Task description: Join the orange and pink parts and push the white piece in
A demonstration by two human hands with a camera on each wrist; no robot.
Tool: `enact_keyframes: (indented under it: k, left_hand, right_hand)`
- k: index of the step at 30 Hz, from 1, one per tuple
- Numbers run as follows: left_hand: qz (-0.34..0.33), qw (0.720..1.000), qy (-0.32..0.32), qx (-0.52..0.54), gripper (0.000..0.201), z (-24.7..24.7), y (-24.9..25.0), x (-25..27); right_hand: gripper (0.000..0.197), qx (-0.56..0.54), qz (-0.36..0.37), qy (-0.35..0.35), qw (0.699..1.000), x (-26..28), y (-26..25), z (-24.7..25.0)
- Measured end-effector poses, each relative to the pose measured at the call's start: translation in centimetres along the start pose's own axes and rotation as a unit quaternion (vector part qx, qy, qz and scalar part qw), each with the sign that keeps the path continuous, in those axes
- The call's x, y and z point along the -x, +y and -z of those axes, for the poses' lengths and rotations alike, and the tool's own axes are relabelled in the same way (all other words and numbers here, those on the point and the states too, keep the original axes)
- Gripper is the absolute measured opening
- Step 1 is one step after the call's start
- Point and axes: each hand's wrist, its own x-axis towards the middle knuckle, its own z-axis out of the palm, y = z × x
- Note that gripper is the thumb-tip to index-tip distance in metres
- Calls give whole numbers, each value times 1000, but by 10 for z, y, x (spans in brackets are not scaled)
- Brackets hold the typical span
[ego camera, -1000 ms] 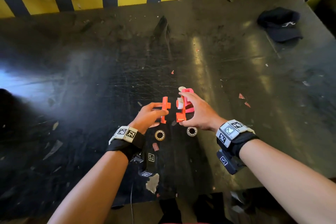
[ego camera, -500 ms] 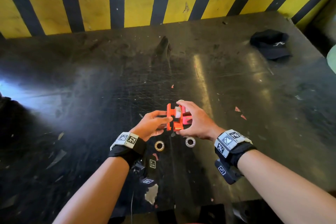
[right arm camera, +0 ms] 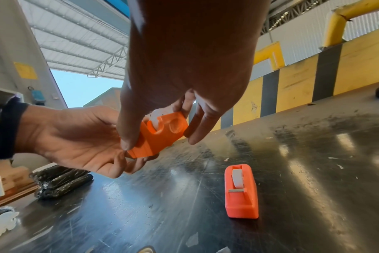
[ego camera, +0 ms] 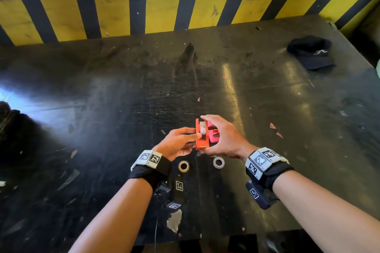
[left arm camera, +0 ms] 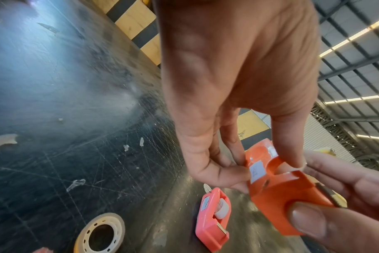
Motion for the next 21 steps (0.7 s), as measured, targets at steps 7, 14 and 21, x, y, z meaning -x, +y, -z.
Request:
enact_keyframes:
  k: [7, 14, 21]
  left_hand:
    - [-29, 999, -13, 17, 33, 2, 9, 3]
    - [-62, 996, 4, -68, 29, 5, 15, 6]
    - [-60, 997, -22, -45, 27, 8, 16, 13]
  right_hand:
    - [115, -68, -39, 8, 997, -5, 0, 3]
    - [119, -81, -58, -36, 994, -7, 1, 6]
    - [118, -78, -46, -66, 994, -9, 0, 13]
